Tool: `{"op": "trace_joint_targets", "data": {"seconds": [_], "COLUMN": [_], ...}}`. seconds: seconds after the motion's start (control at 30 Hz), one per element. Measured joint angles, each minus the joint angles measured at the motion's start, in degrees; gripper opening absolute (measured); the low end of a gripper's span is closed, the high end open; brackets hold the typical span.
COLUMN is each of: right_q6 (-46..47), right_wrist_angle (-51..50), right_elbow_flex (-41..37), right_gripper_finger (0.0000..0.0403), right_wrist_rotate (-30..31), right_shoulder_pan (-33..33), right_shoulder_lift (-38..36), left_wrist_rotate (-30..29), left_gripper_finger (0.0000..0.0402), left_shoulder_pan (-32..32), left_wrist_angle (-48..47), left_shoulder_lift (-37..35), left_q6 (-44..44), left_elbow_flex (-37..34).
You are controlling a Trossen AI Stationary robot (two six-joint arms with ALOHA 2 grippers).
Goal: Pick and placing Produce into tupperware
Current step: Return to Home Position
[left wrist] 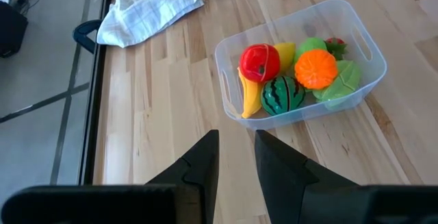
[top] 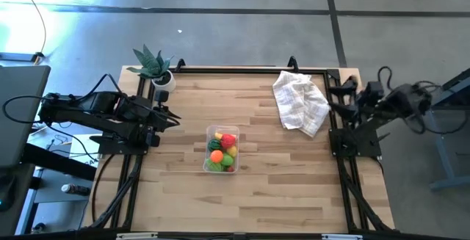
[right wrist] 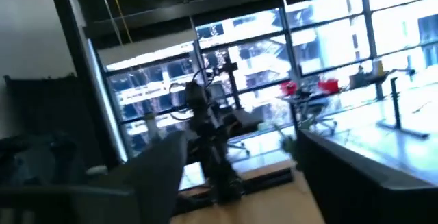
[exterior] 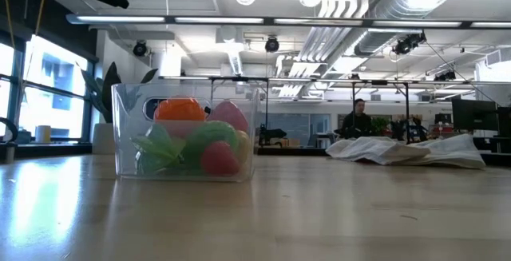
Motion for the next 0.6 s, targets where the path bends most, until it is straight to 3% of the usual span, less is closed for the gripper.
{"op": "trace_joint_targets", "data": {"seconds": [0.1,0.3,0.43,0.6], "right_q6": [-1.98,6.85,10.22,10.29], "right_wrist_angle": [-8.94,-26.94,-26.18,-17.76], "right_elbow_flex": [5.09,6.76,2.05,-7.24], "right_gripper_finger": [0.0209,0.01,0.0053,0.0006], "right_wrist_rotate": [-0.21,-0.86,-5.49,-5.58], "right_shoulder_pan": [-2.5,-5.64,-5.65,-5.64], "right_shoulder_lift": [-0.04,-0.51,-3.26,-11.93], "left_wrist_rotate": [0.01,0.02,0.0,0.01], "left_gripper_finger": [0.0085,0.0085,0.0085,0.0085], "left_shoulder_pan": [-0.02,-0.01,-0.02,0.0], "left_wrist_angle": [0.0,0.0,0.0,0.0], "left_shoulder_lift": [-0.01,-0.01,-0.02,-0.02], "left_q6": [0.0,0.01,0.01,0.01], "left_elbow_flex": [-0.01,-0.01,0.0,0.0]}}
